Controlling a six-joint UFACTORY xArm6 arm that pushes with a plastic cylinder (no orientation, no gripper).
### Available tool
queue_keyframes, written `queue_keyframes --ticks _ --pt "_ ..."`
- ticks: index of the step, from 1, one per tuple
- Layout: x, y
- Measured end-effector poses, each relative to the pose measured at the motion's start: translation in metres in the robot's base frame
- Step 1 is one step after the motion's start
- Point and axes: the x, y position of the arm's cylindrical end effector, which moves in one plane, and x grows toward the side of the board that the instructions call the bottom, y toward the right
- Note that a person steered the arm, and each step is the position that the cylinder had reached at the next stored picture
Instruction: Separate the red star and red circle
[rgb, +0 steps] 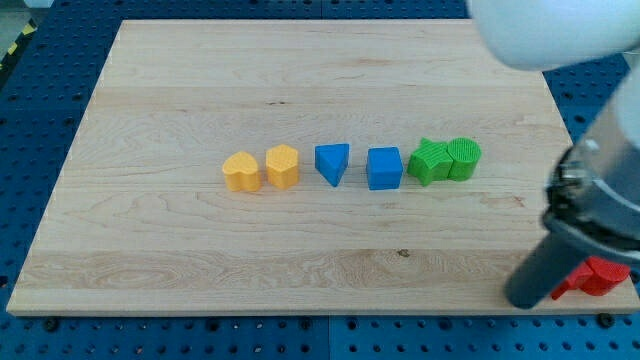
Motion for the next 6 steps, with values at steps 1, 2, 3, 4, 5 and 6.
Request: queue_keyframes --ticks 1,2,3,4,5,6 --pt "-0.020 -0.040" --pt "-0.082 -0.029" --pt "-0.103 0.044" --pt "-0.089 0.138" --pt "-0.052 0.177" --pt "-0.002 0.169"
